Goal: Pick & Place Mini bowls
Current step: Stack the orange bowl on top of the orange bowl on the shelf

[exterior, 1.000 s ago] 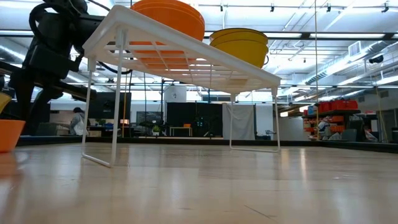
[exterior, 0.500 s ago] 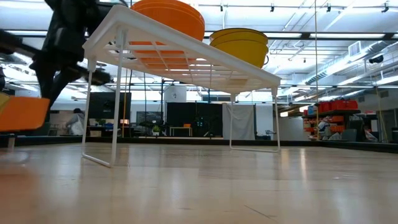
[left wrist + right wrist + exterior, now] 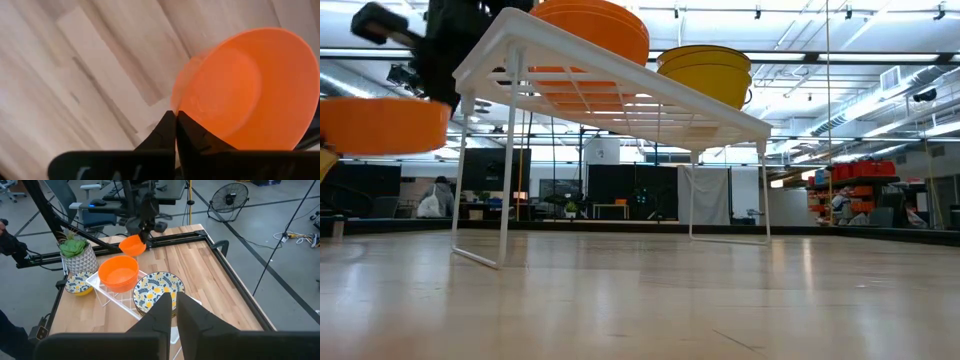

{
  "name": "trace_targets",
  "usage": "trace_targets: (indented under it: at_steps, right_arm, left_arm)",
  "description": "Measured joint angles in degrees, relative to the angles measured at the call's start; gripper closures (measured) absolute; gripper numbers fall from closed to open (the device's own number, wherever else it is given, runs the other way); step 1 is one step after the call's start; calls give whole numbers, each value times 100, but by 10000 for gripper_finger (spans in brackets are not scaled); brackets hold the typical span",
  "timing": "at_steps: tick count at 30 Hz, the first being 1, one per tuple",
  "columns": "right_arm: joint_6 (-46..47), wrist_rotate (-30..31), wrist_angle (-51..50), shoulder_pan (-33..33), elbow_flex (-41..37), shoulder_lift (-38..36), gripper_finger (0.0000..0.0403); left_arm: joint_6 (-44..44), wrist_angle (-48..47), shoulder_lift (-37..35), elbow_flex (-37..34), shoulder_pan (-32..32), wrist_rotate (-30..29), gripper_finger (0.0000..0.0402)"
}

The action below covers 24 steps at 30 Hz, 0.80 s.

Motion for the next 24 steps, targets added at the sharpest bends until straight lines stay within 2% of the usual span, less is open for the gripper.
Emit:
trace_targets:
  at_steps: [15,24]
  right_arm:
    - [0,-1,-2,0,0,-2,371]
    - [0,-2,0,0,0,0,371]
  left_arm:
    - [-364,-410,1,1645,452,-20,400]
    - [-1403,-442,163,2212,481,347,400]
